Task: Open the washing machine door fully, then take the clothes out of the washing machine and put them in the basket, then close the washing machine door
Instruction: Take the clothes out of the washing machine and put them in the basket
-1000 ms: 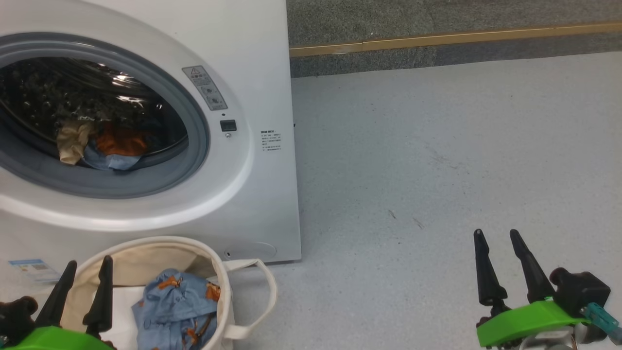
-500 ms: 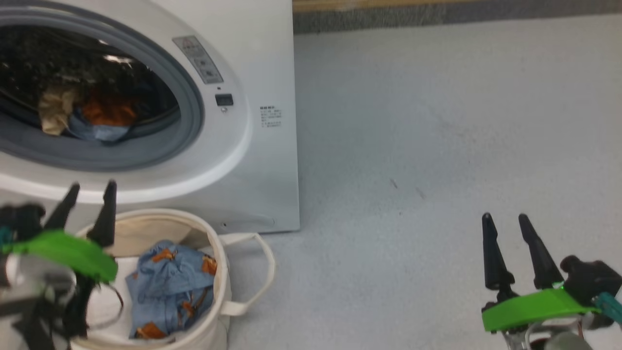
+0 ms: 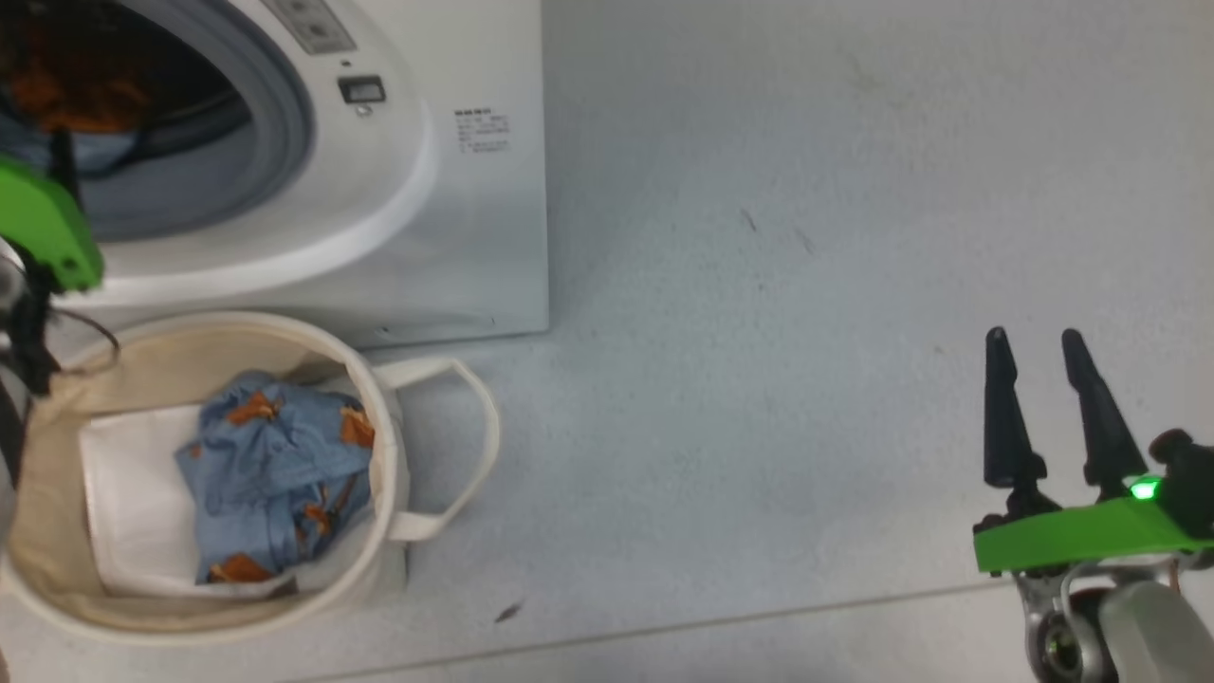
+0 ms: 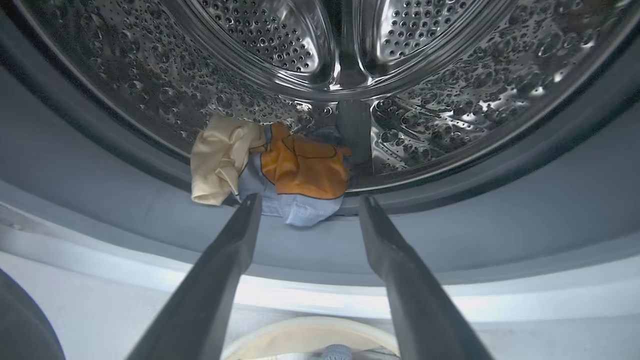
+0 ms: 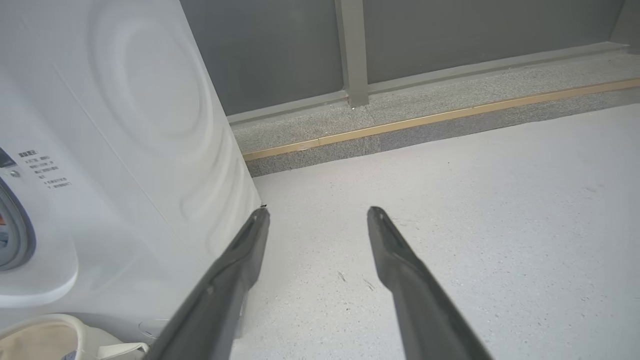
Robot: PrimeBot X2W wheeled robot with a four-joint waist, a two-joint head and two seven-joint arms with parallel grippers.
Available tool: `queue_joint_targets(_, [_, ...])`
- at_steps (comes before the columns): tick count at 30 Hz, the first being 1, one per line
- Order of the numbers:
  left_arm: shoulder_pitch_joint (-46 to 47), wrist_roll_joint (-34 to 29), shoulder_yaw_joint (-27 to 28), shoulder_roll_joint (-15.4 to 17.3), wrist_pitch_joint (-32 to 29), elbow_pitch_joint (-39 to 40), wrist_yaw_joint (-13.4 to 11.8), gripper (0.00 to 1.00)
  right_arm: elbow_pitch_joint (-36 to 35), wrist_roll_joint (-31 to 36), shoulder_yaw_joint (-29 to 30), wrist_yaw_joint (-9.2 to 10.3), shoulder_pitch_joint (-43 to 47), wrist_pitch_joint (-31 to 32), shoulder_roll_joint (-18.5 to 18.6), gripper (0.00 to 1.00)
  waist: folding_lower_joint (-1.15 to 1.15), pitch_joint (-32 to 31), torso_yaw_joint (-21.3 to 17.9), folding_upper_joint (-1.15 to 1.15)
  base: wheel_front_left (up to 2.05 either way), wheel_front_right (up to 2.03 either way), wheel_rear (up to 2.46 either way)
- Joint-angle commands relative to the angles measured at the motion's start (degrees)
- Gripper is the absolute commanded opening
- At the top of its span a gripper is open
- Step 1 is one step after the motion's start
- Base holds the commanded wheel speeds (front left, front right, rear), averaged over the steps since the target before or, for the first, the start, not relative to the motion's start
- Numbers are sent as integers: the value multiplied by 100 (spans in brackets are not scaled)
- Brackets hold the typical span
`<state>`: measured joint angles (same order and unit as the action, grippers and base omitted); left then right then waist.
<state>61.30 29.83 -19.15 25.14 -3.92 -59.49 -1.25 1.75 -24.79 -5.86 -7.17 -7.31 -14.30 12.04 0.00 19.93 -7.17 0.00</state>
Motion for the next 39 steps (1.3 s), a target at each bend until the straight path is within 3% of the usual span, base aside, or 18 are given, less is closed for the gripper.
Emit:
queue_joint_targets(1, [493,-113,120,290,-48,-41,-112,100,-226,9,-56,-32,-113,-70,152,100,0,391,-129,0,0,0,0])
queue_joint_targets(13, [2157,-371,-73,406,-316,-1154,-435,100,-500,83,104,-32,-270,-70,263,100,0,1370,-282,0,0,0,0])
queue_joint_targets(22, [2485,-418,-152,528,-808,-1382,-842,100,-614,110,131,-32,-285,-70,250,100,0,1677,-316,0,0,0,0])
queue_joint_targets(29, [2491,-284,-107,498,-991,-1420,-832,100,-702,122,192,-32,-275,-70,258,100,0,1884,-312,0,0,0,0])
queue_joint_targets(30, [2488,-265,-100,489,-996,-1423,-828,9,-717,125,213,-32,-272,-70,260,100,0,1907,-304,0,0,0,0])
queue_joint_targets(31, [2472,-243,-95,469,-996,-1425,-806,0,-726,129,232,-32,-268,-70,261,100,0,1917,-294,0,0,0,0])
queue_joint_targets(39, [2364,-81,4,369,-320,-1428,-709,0,-741,144,245,-32,-263,-70,257,100,0,1861,-196,0,0,0,0])
